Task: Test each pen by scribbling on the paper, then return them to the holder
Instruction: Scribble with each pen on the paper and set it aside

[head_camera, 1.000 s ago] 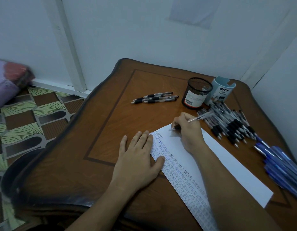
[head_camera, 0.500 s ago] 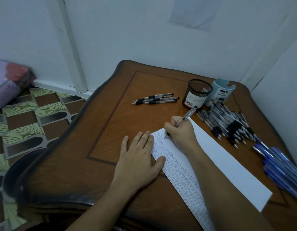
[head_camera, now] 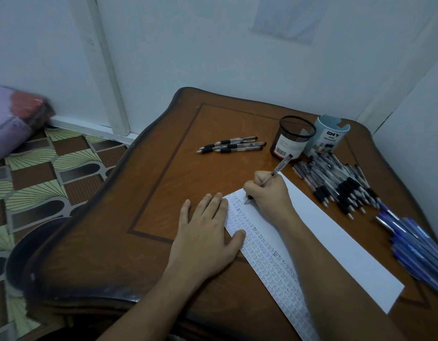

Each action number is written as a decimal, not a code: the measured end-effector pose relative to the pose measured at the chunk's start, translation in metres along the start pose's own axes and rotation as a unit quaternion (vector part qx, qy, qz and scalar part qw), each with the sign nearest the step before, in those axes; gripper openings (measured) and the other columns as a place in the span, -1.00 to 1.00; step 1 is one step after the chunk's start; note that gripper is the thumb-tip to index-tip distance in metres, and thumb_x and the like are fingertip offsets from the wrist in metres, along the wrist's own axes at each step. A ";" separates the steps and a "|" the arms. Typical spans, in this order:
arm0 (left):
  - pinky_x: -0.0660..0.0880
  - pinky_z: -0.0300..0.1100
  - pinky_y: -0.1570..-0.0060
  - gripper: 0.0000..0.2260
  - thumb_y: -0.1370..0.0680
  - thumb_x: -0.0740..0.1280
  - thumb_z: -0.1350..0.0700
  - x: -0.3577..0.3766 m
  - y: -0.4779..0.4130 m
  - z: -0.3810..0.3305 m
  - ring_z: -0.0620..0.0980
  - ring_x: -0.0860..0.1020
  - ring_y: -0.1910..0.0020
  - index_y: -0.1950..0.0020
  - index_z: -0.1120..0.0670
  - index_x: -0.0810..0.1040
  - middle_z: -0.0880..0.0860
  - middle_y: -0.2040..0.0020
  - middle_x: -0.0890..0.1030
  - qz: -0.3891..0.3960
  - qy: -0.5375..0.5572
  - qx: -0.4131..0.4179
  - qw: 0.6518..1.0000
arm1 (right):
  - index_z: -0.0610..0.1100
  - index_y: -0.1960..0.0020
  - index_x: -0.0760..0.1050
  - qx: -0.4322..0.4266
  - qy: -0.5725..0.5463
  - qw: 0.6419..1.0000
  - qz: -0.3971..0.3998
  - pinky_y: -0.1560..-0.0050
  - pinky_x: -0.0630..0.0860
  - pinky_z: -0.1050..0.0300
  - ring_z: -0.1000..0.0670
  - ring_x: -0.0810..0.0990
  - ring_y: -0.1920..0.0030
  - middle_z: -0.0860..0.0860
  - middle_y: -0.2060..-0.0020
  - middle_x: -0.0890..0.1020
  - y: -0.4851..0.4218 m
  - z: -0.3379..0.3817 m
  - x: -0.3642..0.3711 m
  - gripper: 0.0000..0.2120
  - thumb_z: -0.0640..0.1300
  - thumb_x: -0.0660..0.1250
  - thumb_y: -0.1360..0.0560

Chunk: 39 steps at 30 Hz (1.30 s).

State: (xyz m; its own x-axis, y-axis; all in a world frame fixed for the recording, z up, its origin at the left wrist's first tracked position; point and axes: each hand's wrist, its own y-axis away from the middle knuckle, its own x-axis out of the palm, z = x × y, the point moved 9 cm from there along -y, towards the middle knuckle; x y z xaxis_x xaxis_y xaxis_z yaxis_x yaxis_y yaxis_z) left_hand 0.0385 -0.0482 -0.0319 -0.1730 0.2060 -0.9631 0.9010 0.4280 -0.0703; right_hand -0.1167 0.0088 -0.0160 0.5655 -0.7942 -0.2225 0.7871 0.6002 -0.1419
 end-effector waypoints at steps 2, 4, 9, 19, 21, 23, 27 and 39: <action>-0.21 0.06 -0.50 -0.21 -0.43 -0.27 -0.35 -0.001 0.000 0.000 -0.12 -0.08 -0.57 -0.59 -0.04 0.06 -0.09 -0.61 0.02 -0.001 0.002 -0.001 1.000 | -0.06 0.44 0.14 -0.003 -0.010 1.000 -0.013 0.42 0.31 0.22 0.10 0.20 0.48 0.03 0.50 0.19 -0.001 0.000 -0.003 -0.52 -0.42 0.32 -0.42; -0.21 0.06 -0.50 -0.21 -0.42 -0.27 -0.35 -0.001 0.000 -0.001 -0.12 -0.08 -0.57 -0.59 -0.04 0.07 -0.09 -0.61 0.02 0.000 0.002 -0.001 1.000 | -0.06 0.44 0.14 -0.008 -0.004 1.000 -0.015 0.42 0.33 0.22 0.11 0.21 0.49 0.03 0.51 0.19 0.000 0.001 -0.003 -0.52 -0.41 0.32 -0.43; -0.23 0.05 -0.49 -0.22 -0.43 -0.25 -0.35 -0.001 0.001 -0.001 -0.12 -0.07 -0.57 -0.59 -0.04 0.07 -0.09 -0.61 0.03 -0.001 0.006 -0.002 1.000 | -0.05 0.44 0.15 -0.019 0.025 0.999 -0.004 0.44 0.25 0.30 0.13 0.19 0.48 0.08 0.52 0.19 0.002 0.003 0.001 -0.52 -0.39 0.34 -0.44; -0.23 0.06 -0.50 -0.34 -0.56 -0.08 -0.33 -0.002 0.001 0.001 -0.12 -0.10 -0.57 -0.60 -0.04 0.04 -0.09 -0.61 0.00 -0.001 0.003 0.001 1.000 | -0.15 0.16 0.36 0.058 -0.111 0.991 -0.043 0.44 0.37 0.19 0.05 0.40 0.48 -0.02 0.50 0.46 -0.006 -0.012 -0.013 -0.73 -0.03 0.29 -0.63; -0.25 0.04 -0.50 -0.33 -0.57 -0.08 -0.33 -0.002 0.001 0.002 -0.13 -0.11 -0.57 -0.60 -0.04 0.02 -0.09 -0.62 -0.01 0.000 0.000 -0.001 1.000 | -0.08 -0.02 0.37 0.076 -0.136 0.987 -0.038 0.49 0.33 0.18 0.05 0.39 0.52 0.01 0.52 0.46 -0.005 -0.013 -0.013 -0.66 0.20 0.22 -0.55; -0.26 0.03 -0.49 -0.31 -0.55 -0.12 -0.33 -0.002 0.001 0.001 -0.14 -0.12 -0.57 -0.61 -0.04 0.00 -0.09 -0.62 -0.03 0.001 0.000 -0.003 1.000 | -0.03 -0.13 0.40 0.082 -0.128 0.988 -0.037 0.46 0.32 0.16 0.06 0.38 0.52 0.02 0.54 0.45 -0.005 -0.012 -0.013 -0.57 0.29 0.15 -0.49; -0.27 0.02 -0.50 -0.35 -0.60 -0.05 -0.31 -0.003 0.002 0.001 -0.14 -0.14 -0.58 -0.61 -0.03 -0.01 -0.09 -0.62 -0.05 0.008 0.004 -0.006 1.000 | -0.09 -0.21 0.51 0.102 -0.098 0.990 0.005 0.43 0.32 0.12 0.04 0.38 0.51 -0.01 0.53 0.45 -0.007 -0.011 -0.009 -0.61 0.15 0.07 -0.66; -0.25 0.05 -0.50 -0.34 -0.60 -0.07 -0.32 -0.002 0.004 0.001 -0.13 -0.14 -0.58 -0.62 -0.01 -0.04 -0.08 -0.62 -0.06 0.033 0.011 -0.006 0.999 | -0.02 -0.25 0.53 0.201 -0.024 0.968 0.150 0.29 0.41 0.12 0.00 0.52 0.36 -0.08 0.31 0.62 0.025 0.022 -0.027 -0.71 0.02 0.09 -0.71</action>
State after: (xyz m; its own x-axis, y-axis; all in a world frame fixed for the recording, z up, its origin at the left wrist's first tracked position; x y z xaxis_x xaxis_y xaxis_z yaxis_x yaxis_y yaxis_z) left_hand 0.0423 -0.0476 -0.0301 -0.1225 0.2535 -0.9595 0.9060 0.4234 -0.0038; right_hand -0.1069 0.0433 0.0073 0.7872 -0.5987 -0.1482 0.6116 0.7270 0.3120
